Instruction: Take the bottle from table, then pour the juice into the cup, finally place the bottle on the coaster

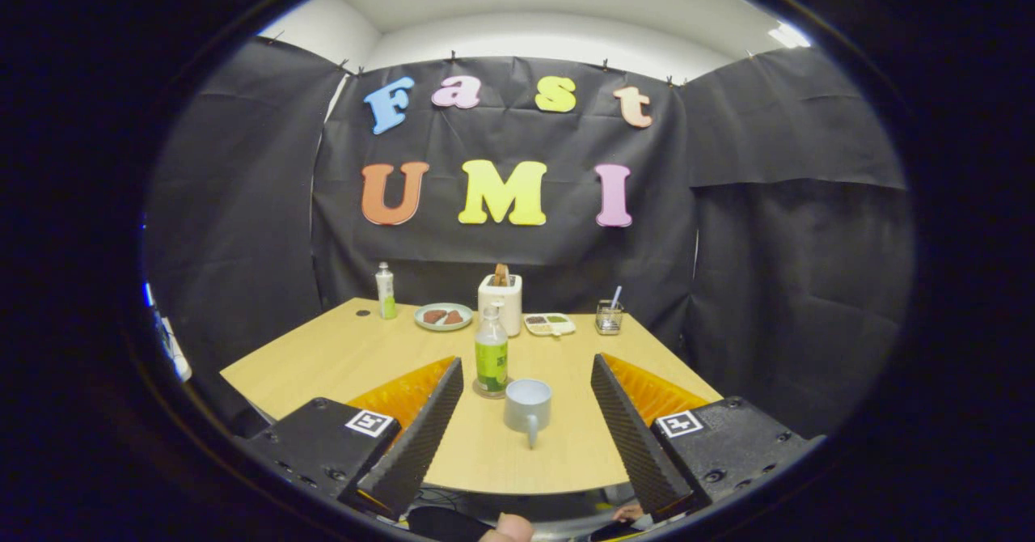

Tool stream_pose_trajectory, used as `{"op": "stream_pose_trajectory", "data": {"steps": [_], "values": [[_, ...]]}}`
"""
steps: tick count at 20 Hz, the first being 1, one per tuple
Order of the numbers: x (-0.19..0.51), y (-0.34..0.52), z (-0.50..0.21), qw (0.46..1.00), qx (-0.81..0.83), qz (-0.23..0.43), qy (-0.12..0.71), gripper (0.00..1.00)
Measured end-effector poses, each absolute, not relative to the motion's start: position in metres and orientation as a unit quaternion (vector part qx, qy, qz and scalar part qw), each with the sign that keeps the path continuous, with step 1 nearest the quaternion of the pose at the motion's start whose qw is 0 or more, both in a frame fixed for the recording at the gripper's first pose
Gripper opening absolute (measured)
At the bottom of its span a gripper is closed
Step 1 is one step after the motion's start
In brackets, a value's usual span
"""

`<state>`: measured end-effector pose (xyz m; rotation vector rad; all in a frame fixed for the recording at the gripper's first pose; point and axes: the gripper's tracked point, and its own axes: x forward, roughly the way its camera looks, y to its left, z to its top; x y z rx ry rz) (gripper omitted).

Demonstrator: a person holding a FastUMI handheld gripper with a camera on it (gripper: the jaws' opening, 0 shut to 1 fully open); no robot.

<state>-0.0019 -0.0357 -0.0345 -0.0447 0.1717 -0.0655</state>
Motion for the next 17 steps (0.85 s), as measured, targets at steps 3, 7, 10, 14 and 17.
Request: {"op": "stream_pose_trajectory", "data": {"steps": [3, 7, 10, 14, 17], "values": [[-0.0021, -0.0339, -0.0348, 0.996, -0.022, -0.03, 0.084, 1.0], [-0.0008, -0.0366, -0.0376, 0.996, -0.013, -0.031, 0.085, 1.0], [-0.0021, -0.038, -0.0402, 0.996, -0.011, -0.032, 0.086, 1.0], [-0.0004, -0.0385, -0.0404, 0.996, -0.007, -0.032, 0.084, 1.0], [-0.0007, -0.0396, -0.0406, 0.996, -0.004, -0.034, 0.081, 1.0]]}}
